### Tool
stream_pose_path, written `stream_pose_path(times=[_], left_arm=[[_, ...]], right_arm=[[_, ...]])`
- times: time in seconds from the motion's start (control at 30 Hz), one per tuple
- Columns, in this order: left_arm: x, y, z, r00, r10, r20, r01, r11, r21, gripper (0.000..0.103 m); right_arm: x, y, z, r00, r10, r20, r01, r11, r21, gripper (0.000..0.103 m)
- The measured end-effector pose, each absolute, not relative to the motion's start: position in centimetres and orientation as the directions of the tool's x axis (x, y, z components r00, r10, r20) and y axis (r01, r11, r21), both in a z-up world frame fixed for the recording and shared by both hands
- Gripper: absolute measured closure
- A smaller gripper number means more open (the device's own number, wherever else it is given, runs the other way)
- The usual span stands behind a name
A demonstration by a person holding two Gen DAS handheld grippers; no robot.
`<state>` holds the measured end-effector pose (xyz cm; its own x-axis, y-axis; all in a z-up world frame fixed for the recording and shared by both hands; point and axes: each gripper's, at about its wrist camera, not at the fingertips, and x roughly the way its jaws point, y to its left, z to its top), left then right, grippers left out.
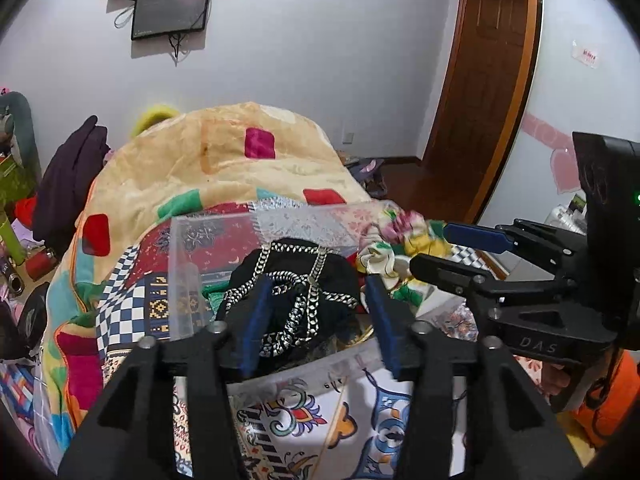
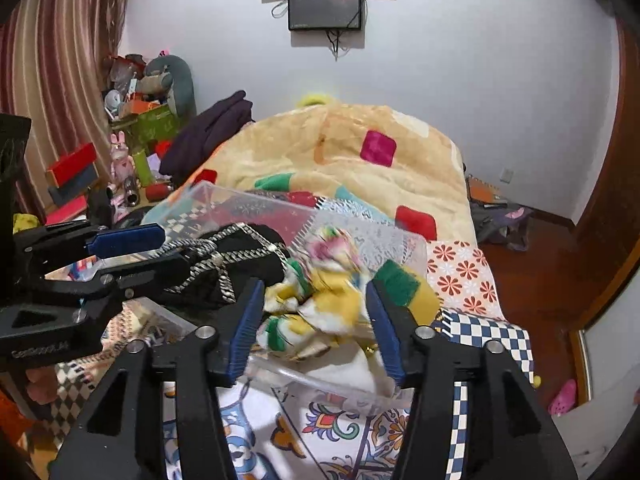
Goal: Organize soft objects
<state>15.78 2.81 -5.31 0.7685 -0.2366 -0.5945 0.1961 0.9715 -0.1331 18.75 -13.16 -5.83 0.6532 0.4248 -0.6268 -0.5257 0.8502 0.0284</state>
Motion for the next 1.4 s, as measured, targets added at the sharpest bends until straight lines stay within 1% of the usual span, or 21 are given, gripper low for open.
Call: stream_pose_path(times=[0.03,0.1,0.47,0.5,0.53,0.67,0.7,0.8,0.97,1.07,1.4], left_arm=[[15.4,2.9,-4.9,0.774,-0.238,-0.586,0.195,0.971,-0.136,0.051],[14.5,3.1,-3.9,0.787,-0.241,-0.568,0.193,0.971,-0.144,0.05],[7.2,2.6,1.7,0.882,-0.212,-0.421,0.175,0.976,-0.126,0.049],[6.5,2.6,2.1,0.887,-0.212,-0.409,0.173,0.976,-0.132,0.048],[5.9,2.6,2.4,0.892,-0.212,-0.398,0.171,0.976,-0.137,0.044],[3.6,2.2,3.5,0.913,-0.198,-0.357,0.161,0.978,-0.13,0.032],[3.0,2.0,3.7,0.917,-0.191,-0.35,0.156,0.98,-0.125,0.031],[1.6,1.5,4.1,0.925,-0.181,-0.334,0.153,0.982,-0.108,0.024],[-0.3,0.7,4.3,0.939,-0.155,-0.305,0.135,0.987,-0.085,0.008],[-0.8,0.6,4.2,0.943,-0.148,-0.298,0.129,0.988,-0.083,0.004],[-0.4,0.9,3.5,0.946,-0.12,-0.302,0.101,0.992,-0.076,0.004]], right_arm=[[18.5,-13.3,-5.4,0.659,0.429,-0.618,-0.526,0.85,0.029,0.045],[17.9,-13.5,-4.7,0.67,0.435,-0.602,-0.527,0.849,0.027,0.043],[12.1,-15.4,0.7,0.718,0.5,-0.484,-0.557,0.83,0.032,0.042],[11.4,-15.7,1.2,0.724,0.506,-0.469,-0.558,0.829,0.034,0.039],[10.7,-16.0,1.6,0.728,0.511,-0.457,-0.559,0.828,0.036,0.034],[8.4,-16.7,2.3,0.74,0.524,-0.421,-0.564,0.825,0.036,0.033],[8.0,-16.8,2.3,0.742,0.526,-0.417,-0.564,0.825,0.037,0.031],[7.1,-17.2,2.5,0.75,0.532,-0.393,-0.56,0.827,0.052,0.02],[6.7,-17.9,2.4,0.757,0.538,-0.371,-0.549,0.831,0.086,0.019],[6.7,-18.2,2.2,0.762,0.533,-0.367,-0.539,0.837,0.096,0.019],[6.4,-18.9,1.5,0.763,0.532,-0.368,-0.531,0.84,0.112,0.018]])
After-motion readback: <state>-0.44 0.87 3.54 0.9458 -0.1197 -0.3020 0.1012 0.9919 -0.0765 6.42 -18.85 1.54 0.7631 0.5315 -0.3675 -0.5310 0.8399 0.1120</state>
